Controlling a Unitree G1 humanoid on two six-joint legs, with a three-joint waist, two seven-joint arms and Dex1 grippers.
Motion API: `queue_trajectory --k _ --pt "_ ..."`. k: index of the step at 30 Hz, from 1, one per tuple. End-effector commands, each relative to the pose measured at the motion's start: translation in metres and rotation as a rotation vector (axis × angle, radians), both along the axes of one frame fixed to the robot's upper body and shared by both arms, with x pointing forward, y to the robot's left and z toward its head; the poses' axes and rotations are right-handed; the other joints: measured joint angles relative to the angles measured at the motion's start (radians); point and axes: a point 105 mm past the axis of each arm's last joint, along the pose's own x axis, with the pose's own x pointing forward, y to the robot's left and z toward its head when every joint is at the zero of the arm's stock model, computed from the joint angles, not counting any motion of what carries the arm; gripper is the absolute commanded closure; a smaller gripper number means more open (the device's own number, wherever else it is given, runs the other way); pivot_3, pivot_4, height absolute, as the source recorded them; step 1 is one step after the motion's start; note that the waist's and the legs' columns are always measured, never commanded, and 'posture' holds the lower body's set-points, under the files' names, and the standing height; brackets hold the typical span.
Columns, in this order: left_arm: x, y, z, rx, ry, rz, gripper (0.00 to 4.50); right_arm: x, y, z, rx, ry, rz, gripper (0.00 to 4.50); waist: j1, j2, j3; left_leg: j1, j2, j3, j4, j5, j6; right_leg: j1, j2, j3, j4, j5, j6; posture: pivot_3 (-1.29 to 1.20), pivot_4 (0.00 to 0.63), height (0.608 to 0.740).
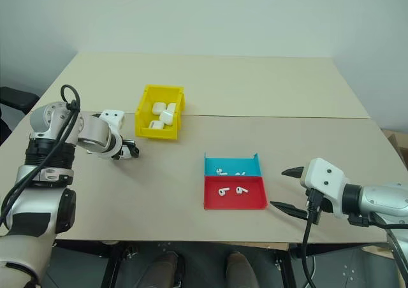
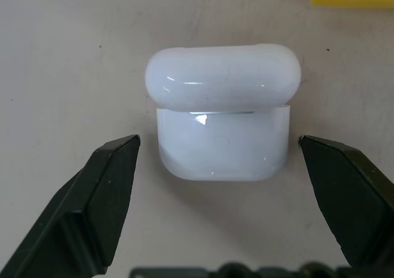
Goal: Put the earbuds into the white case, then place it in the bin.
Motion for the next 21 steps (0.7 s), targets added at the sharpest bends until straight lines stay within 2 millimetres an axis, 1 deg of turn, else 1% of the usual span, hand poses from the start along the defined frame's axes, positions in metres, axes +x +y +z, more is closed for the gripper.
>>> queue_trajectory --k 1,3,5,6,7,9,10,13,16,19,21 --pt "0.003 -0.002 0.005 -0.021 -0.016 -0.006 0.0 0.001 0.001 0.009 -0.008 -0.04 0.005 0.02 0.0 0.0 0.0 0.0 0.0 0.0 0.0 0.0 0.0 0.0 0.0 0.0 0.0 0.0 0.0 0.0 0.15 0.74" --pt "0.003 -0.002 0.004 -0.017 -0.014 -0.01 0.0 0.001 0.001 0.008 -0.013 -0.038 0.003 0.02 0.0 0.0 0.0 0.0 0.0 0.0 0.0 0.0 -0.001 0.0 0.0 0.0 0.0 0.0 0.0 0.0 0.15 0.74" --pt "0.002 -0.003 0.001 -0.026 -0.007 -0.023 0.38 0.001 0.0 0.008 -0.015 -0.038 0.001 0.0 0.0 0.0 0.0 0.0 0.0 -0.001 0.0 0.0 -0.001 0.0 0.0 0.0 0.0 0.0 0.0 0.0 0.15 0.74" --pt "0.002 -0.001 0.001 -0.007 -0.011 -0.021 0.6 0.001 0.0 0.008 -0.016 -0.036 0.001 0.0 0.0 0.0 0.0 0.0 0.0 -0.001 0.0 0.0 -0.001 0.0 0.0 0.0 0.0 0.0 0.0 0.0 0.15 0.74" --pt "0.002 -0.002 0.001 -0.032 -0.005 -0.02 0.9 0.001 0.0 0.007 -0.019 -0.036 0.001 0.0 0.0 0.0 0.0 0.0 0.0 -0.001 0.0 0.001 -0.001 0.0 0.0 0.0 0.0 0.0 0.0 0.0 0.15 0.74" --pt "0.003 -0.001 0.004 -0.012 -0.023 -0.024 1.51 0.001 0.0 0.007 -0.02 -0.034 0.0 0.0 -0.003 0.0 0.0 0.0 0.0 -0.001 0.0 0.0 -0.001 0.0 0.0 0.0 0.0 0.0 0.0 0.0 0.15 0.74" --pt "0.003 -0.001 0.007 -0.027 -0.028 -0.019 1.74 0.001 0.0 0.007 -0.02 -0.035 0.002 0.0 -0.004 0.0 0.0 0.0 0.0 -0.001 0.0 0.0 -0.001 0.0 0.0 0.0 0.0 0.0 0.0 0.0 0.15 0.74" --pt "0.004 0.003 0.015 -0.029 -0.059 -0.019 1.76 0.001 0.001 0.007 -0.02 -0.037 0.002 0.0 -0.006 0.0 0.0 0.0 0.0 -0.001 0.0 0.0 -0.001 0.0 0.0 0.0 0.0 0.0 0.0 0.0 0.15 0.74" --pt "-0.003 0.001 0.031 0.036 -0.131 -0.146 1.76 0.001 0.0 0.008 -0.023 -0.041 0.004 0.0 -0.015 -0.001 0.001 -0.002 0.001 -0.001 0.0 0.0 -0.001 -0.002 0.0 0.0 0.0 0.0 0.0 0.0 0.15 0.74" --pt "-0.024 -0.006 0.045 0.08 -0.176 -0.332 1.76 0.001 -0.001 0.011 -0.029 -0.054 0.006 0.0 -0.022 -0.001 0.001 -0.008 0.001 -0.003 0.0 0.0 -0.001 -0.011 0.0 0.002 0.002 0.0 0.0 0.0 0.15 0.74" --pt "-0.048 -0.02 0.058 0.102 -0.217 -0.52 1.76 0.002 -0.003 0.014 -0.037 -0.054 0.007 0.0 -0.025 -0.001 0.001 -0.011 0.001 -0.005 -0.002 0.001 -0.001 -0.015 0.0 0.004 0.003 0.001 0.0 0.0 0.15 0.74"
